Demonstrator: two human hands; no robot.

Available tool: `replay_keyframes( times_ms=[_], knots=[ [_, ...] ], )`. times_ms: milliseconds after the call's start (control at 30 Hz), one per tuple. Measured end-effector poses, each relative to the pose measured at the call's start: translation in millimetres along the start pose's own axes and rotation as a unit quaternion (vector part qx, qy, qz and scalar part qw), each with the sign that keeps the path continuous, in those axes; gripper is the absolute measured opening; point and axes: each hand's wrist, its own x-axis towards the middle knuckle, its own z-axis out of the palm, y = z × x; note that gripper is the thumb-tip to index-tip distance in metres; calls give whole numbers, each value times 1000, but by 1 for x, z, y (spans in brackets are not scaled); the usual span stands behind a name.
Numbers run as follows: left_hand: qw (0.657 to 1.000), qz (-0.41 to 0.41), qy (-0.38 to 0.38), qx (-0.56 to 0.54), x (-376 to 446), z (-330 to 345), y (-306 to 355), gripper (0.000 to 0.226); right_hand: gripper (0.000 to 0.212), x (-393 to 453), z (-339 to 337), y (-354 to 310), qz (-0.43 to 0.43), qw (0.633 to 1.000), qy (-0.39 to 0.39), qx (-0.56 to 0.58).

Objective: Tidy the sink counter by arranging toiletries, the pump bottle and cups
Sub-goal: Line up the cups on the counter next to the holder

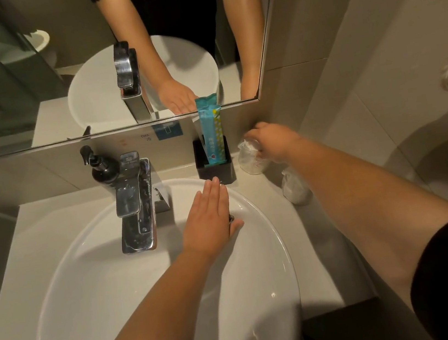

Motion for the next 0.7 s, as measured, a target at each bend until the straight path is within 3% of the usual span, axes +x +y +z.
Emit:
replay_keyframes(
  times_ms=[200,400,700],
  knots=[
    [1000,-1,1,11,0,1,0,86,50,-2,3,2,2,1000,7,13],
    [1000,-4,-6,12,0,2,-1,86,73,-11,-11,9,0,1000,-4,17],
    [1000,2,-17,19,-2,-4,0,84,64,-73,-49,32,65,997,-37,-36]
  ],
)
